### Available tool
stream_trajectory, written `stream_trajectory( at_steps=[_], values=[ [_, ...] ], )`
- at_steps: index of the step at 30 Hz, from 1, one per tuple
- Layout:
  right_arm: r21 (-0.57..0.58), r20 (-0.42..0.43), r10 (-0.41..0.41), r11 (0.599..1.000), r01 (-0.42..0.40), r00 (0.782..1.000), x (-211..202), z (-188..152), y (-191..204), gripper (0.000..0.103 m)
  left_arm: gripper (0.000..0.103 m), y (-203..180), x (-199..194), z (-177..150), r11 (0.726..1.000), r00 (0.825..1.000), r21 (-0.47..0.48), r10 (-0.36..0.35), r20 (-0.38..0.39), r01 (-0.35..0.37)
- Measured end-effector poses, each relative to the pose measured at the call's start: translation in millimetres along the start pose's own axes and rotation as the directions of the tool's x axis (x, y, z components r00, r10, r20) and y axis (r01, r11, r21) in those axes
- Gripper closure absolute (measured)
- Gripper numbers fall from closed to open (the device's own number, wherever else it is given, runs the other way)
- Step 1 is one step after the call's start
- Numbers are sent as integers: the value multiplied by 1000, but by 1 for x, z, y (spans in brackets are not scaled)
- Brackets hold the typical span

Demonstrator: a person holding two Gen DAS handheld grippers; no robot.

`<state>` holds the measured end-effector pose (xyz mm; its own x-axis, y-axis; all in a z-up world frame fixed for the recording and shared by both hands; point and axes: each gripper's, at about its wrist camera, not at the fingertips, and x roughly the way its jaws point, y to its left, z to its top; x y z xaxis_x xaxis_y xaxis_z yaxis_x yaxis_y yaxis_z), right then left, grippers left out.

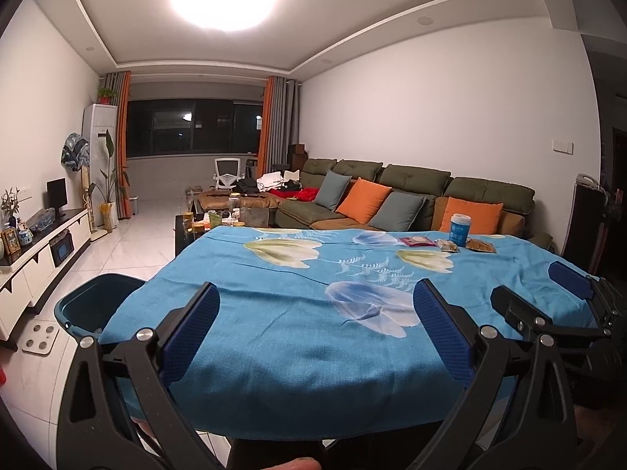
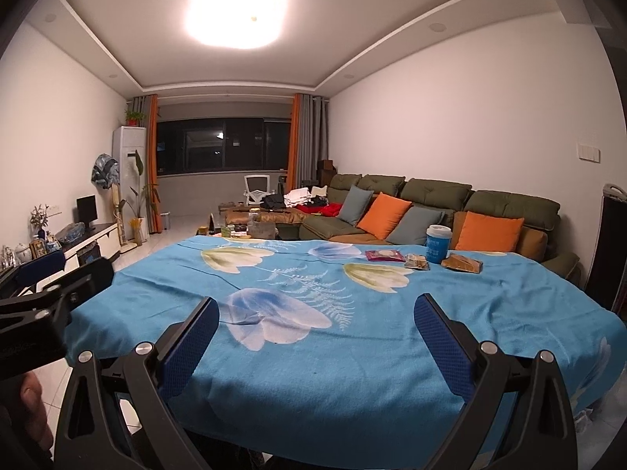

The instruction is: Collect trash

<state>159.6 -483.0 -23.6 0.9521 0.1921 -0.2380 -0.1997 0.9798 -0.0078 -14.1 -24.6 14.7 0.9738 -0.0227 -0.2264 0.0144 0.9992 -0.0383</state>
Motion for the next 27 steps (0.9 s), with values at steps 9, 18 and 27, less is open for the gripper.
stream_trajectory(
  at_steps=[9, 18, 27],
  values=[
    [-15, 35, -16, 1000, 17, 999, -13, -5, 7, 7, 6, -3, -6, 0, 1000, 1000, 12, 3, 22, -3],
    [0, 42, -26, 1000, 26, 999, -15, -6, 4, 7, 6, -5, -10, -1, 1000, 1000, 22, 15, 23, -15],
    [2, 74, -51, 999, 51, 996, -23, -5, 1, 7, 6, -3, -12, -2, 1000, 999, 24, 14, 29, -14]
  ],
)
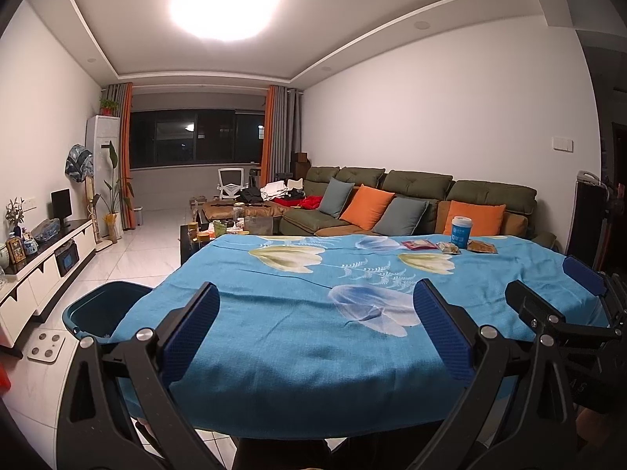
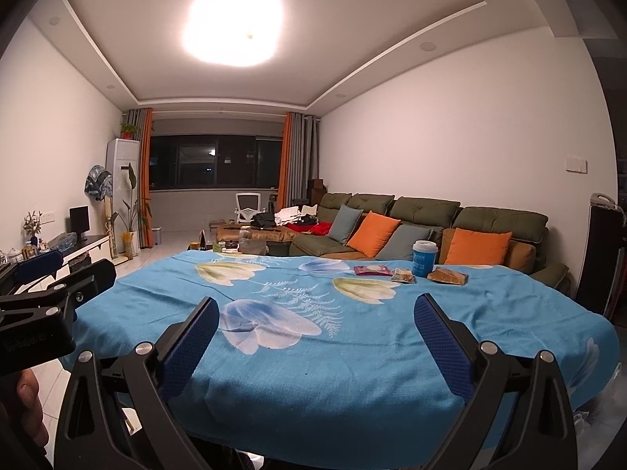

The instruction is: Collect trash

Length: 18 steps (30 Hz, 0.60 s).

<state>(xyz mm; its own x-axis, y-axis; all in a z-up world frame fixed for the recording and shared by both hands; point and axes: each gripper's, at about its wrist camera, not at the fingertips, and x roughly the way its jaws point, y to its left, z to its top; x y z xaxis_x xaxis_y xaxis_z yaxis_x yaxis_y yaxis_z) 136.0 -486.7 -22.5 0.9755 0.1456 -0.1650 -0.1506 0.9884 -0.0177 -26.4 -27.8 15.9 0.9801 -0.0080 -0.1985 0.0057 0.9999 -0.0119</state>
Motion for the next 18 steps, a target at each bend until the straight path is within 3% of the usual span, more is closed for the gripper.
stream_trajectory(
  at_steps=[18],
  values=[
    [9, -6, -10, 1000, 10, 1000, 1, 2, -2, 7, 6, -2, 2, -1, 1000, 1000, 1, -6, -3, 6]
  ],
)
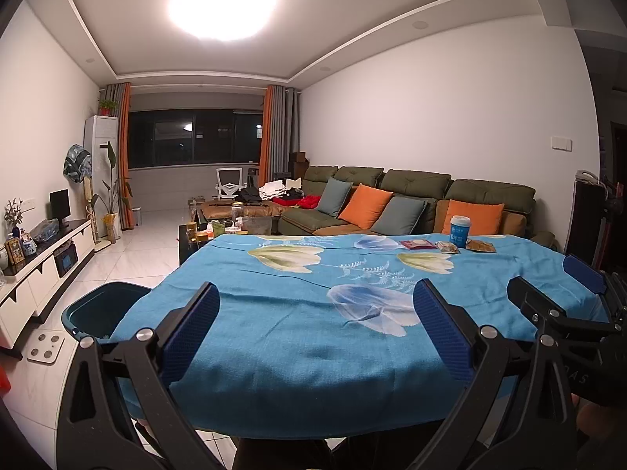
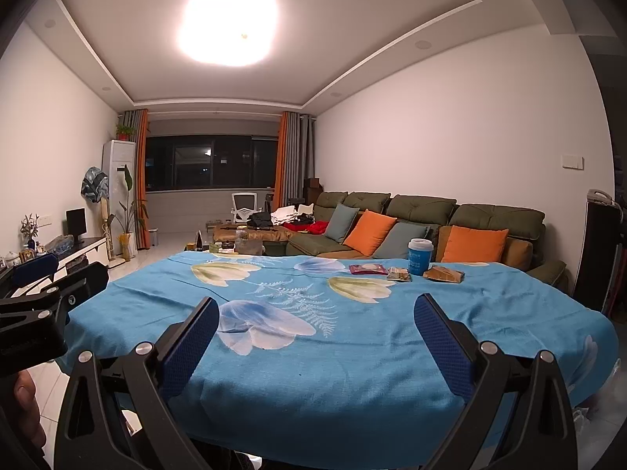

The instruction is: Collect trash

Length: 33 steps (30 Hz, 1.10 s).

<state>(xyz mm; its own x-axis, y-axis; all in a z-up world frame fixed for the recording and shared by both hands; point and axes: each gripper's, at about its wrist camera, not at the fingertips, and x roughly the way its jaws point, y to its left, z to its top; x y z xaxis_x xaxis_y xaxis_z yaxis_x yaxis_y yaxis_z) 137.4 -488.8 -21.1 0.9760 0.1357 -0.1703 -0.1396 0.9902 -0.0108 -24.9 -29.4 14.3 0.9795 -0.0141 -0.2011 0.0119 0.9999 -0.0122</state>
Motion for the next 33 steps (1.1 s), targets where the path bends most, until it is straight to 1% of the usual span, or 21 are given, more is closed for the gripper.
stream_trajectory(
  at_steps=[23, 33],
  values=[
    [-2, -5, -2, 1000, 2, 1000, 1, 1, -2, 7, 6, 3, -1, 0, 1000, 1000, -5, 2, 3, -2],
    [13, -16, -19, 1000, 20, 1000, 7, 3, -8, 7, 6, 5, -1, -1, 1000, 1000, -4, 4, -11, -4]
  ],
)
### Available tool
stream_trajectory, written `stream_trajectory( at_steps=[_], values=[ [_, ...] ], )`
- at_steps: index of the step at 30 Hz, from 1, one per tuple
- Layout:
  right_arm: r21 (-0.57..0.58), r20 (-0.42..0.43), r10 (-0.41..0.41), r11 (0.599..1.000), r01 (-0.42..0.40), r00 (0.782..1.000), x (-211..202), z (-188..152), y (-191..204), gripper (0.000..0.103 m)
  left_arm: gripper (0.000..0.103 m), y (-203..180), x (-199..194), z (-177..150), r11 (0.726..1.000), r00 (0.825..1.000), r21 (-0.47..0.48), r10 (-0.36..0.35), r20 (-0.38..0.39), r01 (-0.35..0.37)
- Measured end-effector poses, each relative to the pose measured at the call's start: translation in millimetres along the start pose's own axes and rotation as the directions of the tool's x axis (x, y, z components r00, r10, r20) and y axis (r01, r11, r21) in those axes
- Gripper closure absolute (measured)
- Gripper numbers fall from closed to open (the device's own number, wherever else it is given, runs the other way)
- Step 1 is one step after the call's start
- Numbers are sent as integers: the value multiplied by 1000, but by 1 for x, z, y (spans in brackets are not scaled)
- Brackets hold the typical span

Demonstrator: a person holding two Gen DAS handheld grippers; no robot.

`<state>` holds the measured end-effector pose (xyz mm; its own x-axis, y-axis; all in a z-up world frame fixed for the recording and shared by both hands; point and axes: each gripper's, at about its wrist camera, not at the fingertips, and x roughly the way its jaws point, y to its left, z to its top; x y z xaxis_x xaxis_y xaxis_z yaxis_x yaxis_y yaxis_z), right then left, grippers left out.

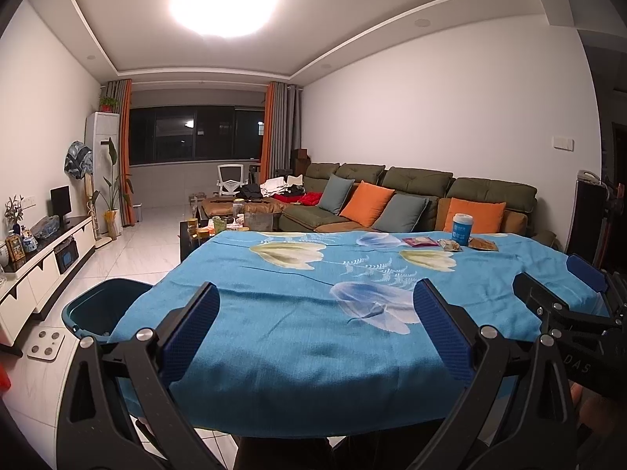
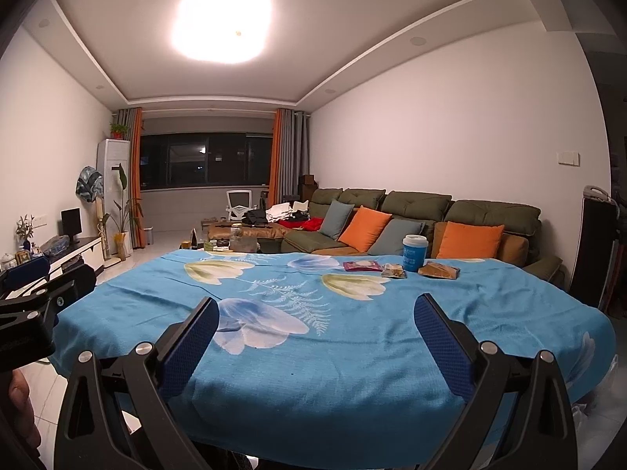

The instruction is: Collect trash

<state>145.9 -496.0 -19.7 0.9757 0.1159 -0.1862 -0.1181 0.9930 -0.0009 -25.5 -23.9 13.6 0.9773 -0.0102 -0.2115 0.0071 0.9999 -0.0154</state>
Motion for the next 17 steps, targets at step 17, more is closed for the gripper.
stream_trajectory(
  at_steps=[17],
  values=[
    [14, -7, -18, 1000, 19, 1000, 8, 0, -6, 7, 6, 2, 12, 0, 1000, 1000, 2, -10, -29, 10]
  ],
)
